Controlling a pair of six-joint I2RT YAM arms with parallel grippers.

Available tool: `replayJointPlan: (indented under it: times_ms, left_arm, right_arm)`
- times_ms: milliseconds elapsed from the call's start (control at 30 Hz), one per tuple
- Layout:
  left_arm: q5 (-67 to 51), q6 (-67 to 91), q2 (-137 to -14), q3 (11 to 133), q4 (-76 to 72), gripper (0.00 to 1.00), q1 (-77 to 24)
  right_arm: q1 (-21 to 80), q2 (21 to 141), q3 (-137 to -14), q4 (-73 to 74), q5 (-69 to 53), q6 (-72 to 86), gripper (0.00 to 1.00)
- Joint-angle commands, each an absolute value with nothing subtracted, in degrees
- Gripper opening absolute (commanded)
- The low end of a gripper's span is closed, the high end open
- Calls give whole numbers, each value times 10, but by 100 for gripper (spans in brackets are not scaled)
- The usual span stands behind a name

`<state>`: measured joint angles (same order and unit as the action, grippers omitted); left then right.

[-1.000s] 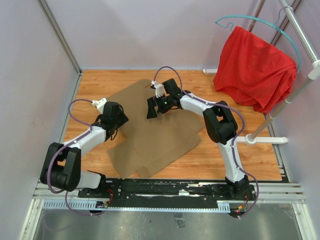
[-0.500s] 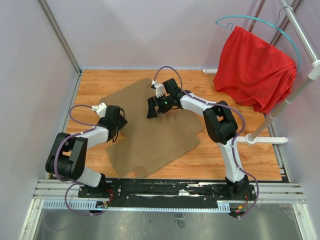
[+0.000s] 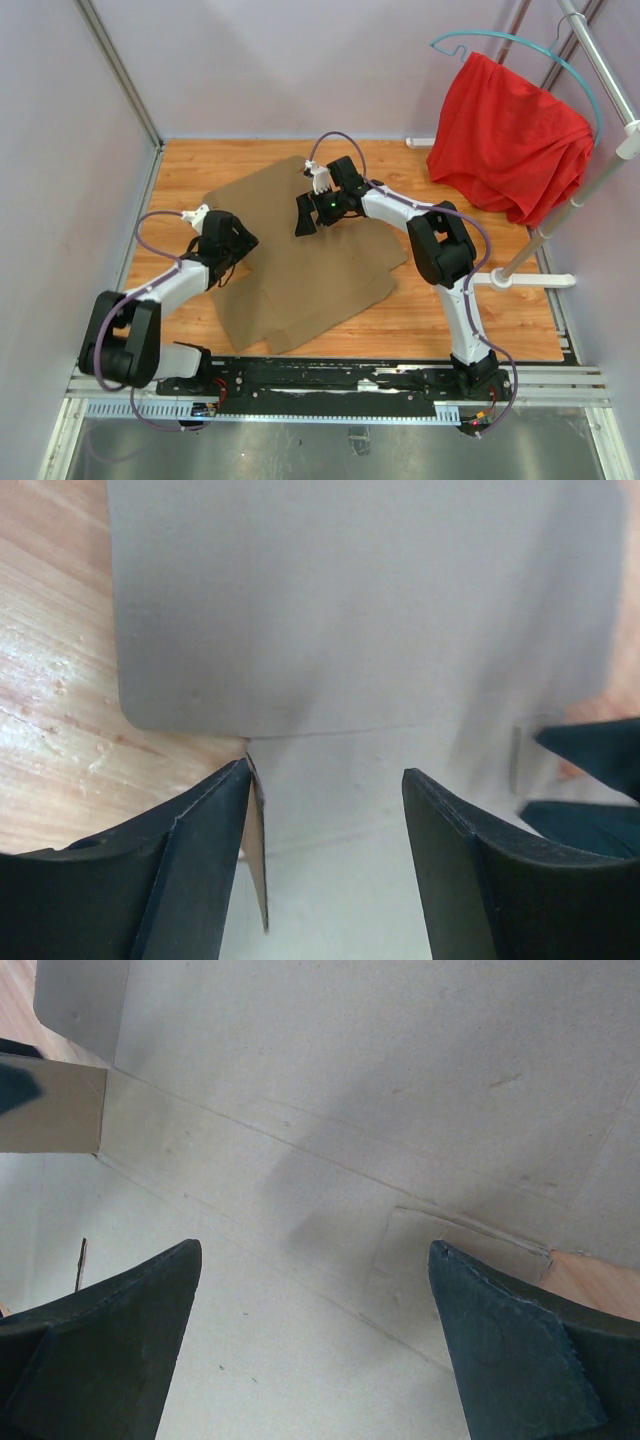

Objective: Fold the paper box

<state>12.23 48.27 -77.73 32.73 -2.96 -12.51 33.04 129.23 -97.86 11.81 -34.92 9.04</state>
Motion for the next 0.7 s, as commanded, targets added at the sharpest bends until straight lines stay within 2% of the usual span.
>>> replayJointPlan:
  times_ms: [0,167,400,667]
  left_arm:
    - [89,481,-675,328,13,69,-125]
    - [73,483,-631,321,20,69,-126]
    - [62,480,-647,327,38,68,-126]
    - [118,461,-562,339,122,68,-128]
  right_arm:
    - [329,1309,-966,147,-353,95,97]
    - [327,1306,-965,147,-354,96,97]
    - [326,1304,-961,147,-356,95,97]
    - [326,1308,-964,146,-357,96,97]
